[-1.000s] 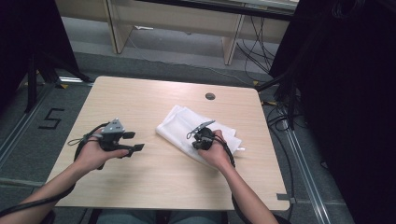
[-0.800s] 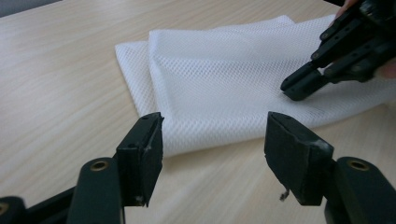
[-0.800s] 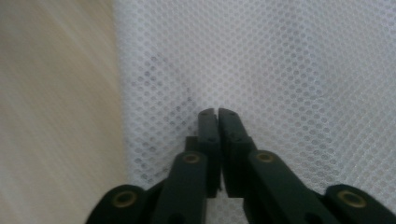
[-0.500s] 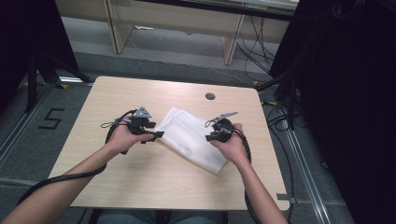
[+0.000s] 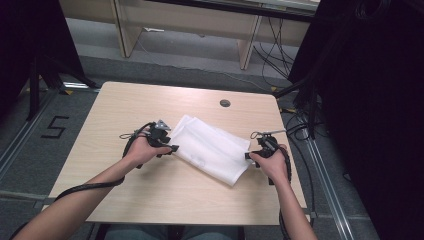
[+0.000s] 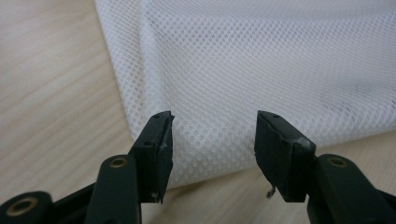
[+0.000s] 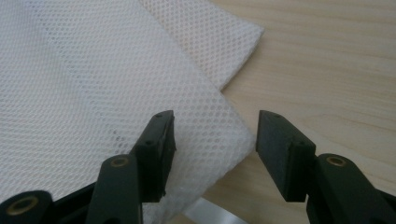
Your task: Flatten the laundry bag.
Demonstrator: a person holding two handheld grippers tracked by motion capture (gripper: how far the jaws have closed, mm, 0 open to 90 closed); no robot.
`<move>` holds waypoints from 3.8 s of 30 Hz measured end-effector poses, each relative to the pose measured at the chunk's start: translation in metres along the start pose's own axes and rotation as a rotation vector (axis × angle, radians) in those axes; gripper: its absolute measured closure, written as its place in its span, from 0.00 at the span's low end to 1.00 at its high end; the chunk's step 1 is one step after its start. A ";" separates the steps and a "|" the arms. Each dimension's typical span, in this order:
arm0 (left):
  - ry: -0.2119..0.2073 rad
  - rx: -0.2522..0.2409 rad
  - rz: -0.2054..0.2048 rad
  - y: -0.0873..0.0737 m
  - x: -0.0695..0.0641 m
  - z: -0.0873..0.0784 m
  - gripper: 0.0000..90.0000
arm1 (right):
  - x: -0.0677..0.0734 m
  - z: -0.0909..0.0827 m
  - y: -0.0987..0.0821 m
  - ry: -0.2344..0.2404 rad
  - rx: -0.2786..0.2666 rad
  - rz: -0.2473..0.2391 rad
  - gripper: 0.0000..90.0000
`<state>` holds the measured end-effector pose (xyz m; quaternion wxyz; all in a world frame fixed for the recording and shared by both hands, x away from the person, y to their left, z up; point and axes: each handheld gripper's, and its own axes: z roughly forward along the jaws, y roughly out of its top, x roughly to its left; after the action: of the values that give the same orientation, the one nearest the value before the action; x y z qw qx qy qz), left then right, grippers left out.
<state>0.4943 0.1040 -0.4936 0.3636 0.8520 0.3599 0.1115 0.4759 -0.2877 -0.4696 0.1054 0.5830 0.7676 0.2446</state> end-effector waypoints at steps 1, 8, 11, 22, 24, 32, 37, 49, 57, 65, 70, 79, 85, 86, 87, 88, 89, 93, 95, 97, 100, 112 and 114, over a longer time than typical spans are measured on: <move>-0.001 0.017 0.009 -0.001 -0.002 0.001 0.52 | 0.000 0.001 0.001 0.007 -0.002 0.016 0.52; -0.005 0.036 0.013 -0.005 -0.006 0.005 0.52 | -0.006 0.008 0.012 -0.016 0.008 -0.001 0.48; -0.006 0.019 0.027 -0.001 -0.009 0.001 0.52 | -0.003 0.016 0.014 0.016 0.010 0.057 0.50; -0.099 -0.002 0.121 0.012 -0.059 0.004 0.61 | 0.014 0.023 0.031 0.038 0.076 -0.028 0.55; -0.106 0.017 0.145 0.015 -0.068 0.006 0.67 | 0.019 0.028 0.033 0.018 0.103 -0.088 0.71; -0.136 0.062 0.186 0.019 -0.076 0.014 0.68 | 0.032 0.026 0.040 0.005 0.119 -0.229 0.99; -0.144 0.068 0.179 0.019 -0.080 0.020 0.68 | 0.041 0.009 0.049 0.019 0.037 -0.263 0.99; -0.141 0.084 0.165 0.017 -0.081 0.031 0.66 | 0.084 -0.037 0.058 0.218 -0.201 -0.413 1.00; -0.153 0.080 0.151 0.014 -0.079 0.030 0.65 | 0.102 -0.044 0.045 0.332 -0.181 -0.451 1.00; -0.146 0.036 0.094 0.007 -0.078 0.029 0.65 | 0.105 -0.044 0.033 0.425 -0.151 -0.520 1.00; -0.163 0.064 0.125 0.006 -0.073 0.025 0.65 | 0.118 -0.048 0.023 0.470 -0.132 -0.589 1.00; -0.143 0.003 0.047 -0.002 -0.069 0.024 0.63 | 0.128 -0.047 0.013 0.515 -0.111 -0.624 1.00; -0.140 0.003 0.044 -0.004 -0.066 0.017 0.63 | 0.143 -0.048 0.007 0.560 -0.104 -0.693 1.00; -0.136 0.000 0.036 -0.005 -0.064 0.016 0.63 | 0.143 -0.049 0.005 0.556 -0.100 -0.681 1.00; -0.131 0.005 0.046 -0.005 -0.062 0.013 0.62 | 0.144 -0.047 0.005 0.566 -0.107 -0.690 1.00; -0.131 0.005 0.046 -0.005 -0.062 0.013 0.62 | 0.144 -0.047 0.005 0.566 -0.107 -0.690 1.00; -0.126 0.003 0.045 -0.006 -0.060 0.012 0.62 | 0.144 -0.049 0.004 0.551 -0.097 -0.686 1.00; -0.118 0.011 0.041 -0.008 -0.057 0.010 0.62 | 0.149 -0.048 0.000 0.577 -0.103 -0.711 1.00; -0.116 0.011 0.041 -0.009 -0.056 0.010 0.62 | 0.151 -0.048 0.000 0.584 -0.095 -0.723 1.00; -0.122 0.012 0.030 -0.009 -0.055 0.009 0.62 | 0.155 -0.047 -0.001 0.601 -0.092 -0.745 1.00; -0.108 0.015 0.040 -0.009 -0.049 0.002 0.62 | 0.161 -0.048 -0.006 0.614 -0.075 -0.772 1.00; -0.020 0.049 0.018 -0.023 0.000 -0.042 0.61 | 0.174 -0.045 -0.018 0.647 -0.012 -0.808 1.00; 0.003 0.037 -0.007 -0.028 0.012 -0.056 0.61 | 0.177 -0.044 -0.020 0.649 -0.013 -0.835 1.00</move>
<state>0.4628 0.1562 -0.4745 0.3474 0.8571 0.3656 0.1049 0.3864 -0.1354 -0.4201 -0.0455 0.1214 0.9260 0.3546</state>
